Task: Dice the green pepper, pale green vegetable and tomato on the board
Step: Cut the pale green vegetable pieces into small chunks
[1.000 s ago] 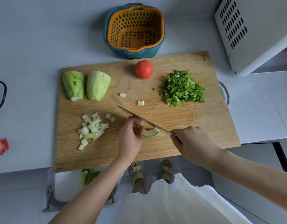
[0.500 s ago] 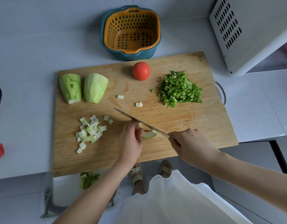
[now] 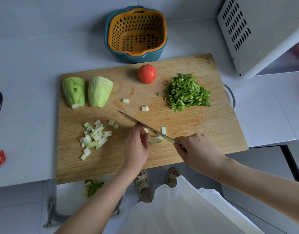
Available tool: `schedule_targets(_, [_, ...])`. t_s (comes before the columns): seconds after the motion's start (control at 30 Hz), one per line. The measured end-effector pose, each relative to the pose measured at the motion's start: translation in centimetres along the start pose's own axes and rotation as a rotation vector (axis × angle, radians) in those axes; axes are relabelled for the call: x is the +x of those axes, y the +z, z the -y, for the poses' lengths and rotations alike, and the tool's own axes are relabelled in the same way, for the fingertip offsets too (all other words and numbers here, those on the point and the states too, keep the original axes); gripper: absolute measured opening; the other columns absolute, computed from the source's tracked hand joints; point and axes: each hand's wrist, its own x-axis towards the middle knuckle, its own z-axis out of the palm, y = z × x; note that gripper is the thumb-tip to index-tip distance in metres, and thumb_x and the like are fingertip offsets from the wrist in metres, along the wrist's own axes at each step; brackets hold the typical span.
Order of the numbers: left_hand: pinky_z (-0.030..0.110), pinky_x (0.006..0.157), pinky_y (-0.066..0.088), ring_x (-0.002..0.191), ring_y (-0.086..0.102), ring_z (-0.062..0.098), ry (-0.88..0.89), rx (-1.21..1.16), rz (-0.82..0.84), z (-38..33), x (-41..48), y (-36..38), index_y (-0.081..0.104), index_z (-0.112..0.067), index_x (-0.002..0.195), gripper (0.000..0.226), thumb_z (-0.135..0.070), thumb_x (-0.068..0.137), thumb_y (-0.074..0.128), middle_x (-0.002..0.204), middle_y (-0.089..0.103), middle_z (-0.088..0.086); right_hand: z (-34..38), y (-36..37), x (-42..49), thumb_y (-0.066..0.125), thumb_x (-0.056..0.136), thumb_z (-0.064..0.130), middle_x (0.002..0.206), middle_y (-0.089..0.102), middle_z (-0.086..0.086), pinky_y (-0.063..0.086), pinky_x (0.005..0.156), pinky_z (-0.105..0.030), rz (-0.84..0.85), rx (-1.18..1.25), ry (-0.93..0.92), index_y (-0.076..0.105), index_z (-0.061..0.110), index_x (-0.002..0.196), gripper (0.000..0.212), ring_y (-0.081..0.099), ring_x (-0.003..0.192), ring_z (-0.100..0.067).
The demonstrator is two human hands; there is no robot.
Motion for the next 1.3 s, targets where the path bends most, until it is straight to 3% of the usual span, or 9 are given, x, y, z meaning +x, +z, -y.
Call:
schedule_targets(0.13, [-0.001,0.061,0.034,0.061,0.041,0.005,0.000,-0.002,-0.030,0.1,-0.2,0.2,0.051,-0.004,0.078,0.018,0.007,0.080,0.066,0.072,0.044,-0.005,0.2,0.2,0.1,0.029,0.099,0.028,0.067,0.047,0.000,0.023,0.043,-0.024,0.038,-0.044,0.013,0.049,0.022,0.085,0.026,0.033,0.047,-0.015])
schedule_targets(0.33, [-0.001,0.060,0.032,0.063,0.049,0.012,-0.055,-0.045,-0.005,0.5,-0.3,0.5,0.053,-0.001,0.086,0.015,0.006,0.080,0.066,0.075,0.049,-0.004,0.4,2.1,1.9,0.029,0.100,0.028,0.071,0.053,-0.002,0.029,0.047,-0.025,0.035,-0.062,0.028,0.061,0.017,0.105,0.035,0.045,0.059,-0.025])
schedule_targets(0.47, [0.002,0.058,0.033,0.058,0.041,0.000,-0.020,-0.039,-0.022,0.2,-0.3,0.4,0.044,-0.010,0.080,0.028,0.007,0.080,0.065,0.070,0.044,-0.005,0.3,1.8,2.2,0.032,0.099,0.028,0.060,0.042,0.003,0.025,0.044,-0.026,0.054,0.011,0.065,0.059,0.015,0.093,0.031,0.036,0.049,-0.019])
schedule_targets(0.6, [0.000,0.058,0.034,0.058,0.043,0.006,-0.007,-0.013,-0.030,0.2,-0.2,0.4,0.048,-0.006,0.080,0.022,0.005,0.080,0.067,0.071,0.044,-0.006,0.4,0.4,0.8,0.034,0.098,0.027,0.055,0.035,0.006,0.023,0.042,-0.025,0.037,0.030,0.078,0.044,0.019,0.077,0.025,0.035,0.049,-0.018])
schedule_targets(0.8, [0.002,0.056,0.032,0.059,0.045,0.011,0.005,0.004,-0.050,0.8,-0.4,0.7,0.049,-0.003,0.078,0.017,0.003,0.083,0.065,0.072,0.043,-0.003,0.9,0.4,0.1,0.029,0.099,0.028,0.058,0.038,0.003,0.023,0.043,-0.025,0.041,-0.037,0.038,0.050,0.021,0.084,0.027,0.028,0.046,-0.012])
schedule_targets(0.93, [0.013,0.056,0.030,0.060,0.046,0.013,-0.022,0.007,-0.050,0.8,-0.4,0.9,0.050,-0.003,0.080,0.015,0.003,0.083,0.064,0.073,0.045,-0.002,0.9,1.1,0.5,0.030,0.099,0.027,0.066,0.047,-0.001,0.024,0.043,-0.025,0.024,-0.063,0.042,0.060,0.016,0.095,0.031,0.035,0.050,-0.020])
schedule_targets(1.03, [0.011,0.057,0.032,0.062,0.047,0.011,-0.032,-0.003,-0.045,0.6,-0.5,0.9,0.052,-0.002,0.082,0.015,0.006,0.081,0.064,0.074,0.046,-0.004,1.3,1.7,1.5,0.031,0.099,0.026,0.067,0.048,-0.001,0.025,0.043,-0.024,0.056,-0.042,0.062,0.061,0.015,0.100,0.032,0.040,0.053,-0.022])
schedule_targets(1.3, [0.008,0.054,0.031,0.061,0.055,0.016,-0.065,-0.012,-0.025,0.5,-0.6,0.7,0.051,-0.005,0.080,0.015,0.006,0.083,0.061,0.074,0.050,-0.002,1.0,0.5,0.7,0.033,0.098,0.028,0.057,0.035,0.005,0.024,0.043,-0.026,0.070,0.000,0.093,0.049,0.019,0.081,0.025,0.030,0.046,-0.013])
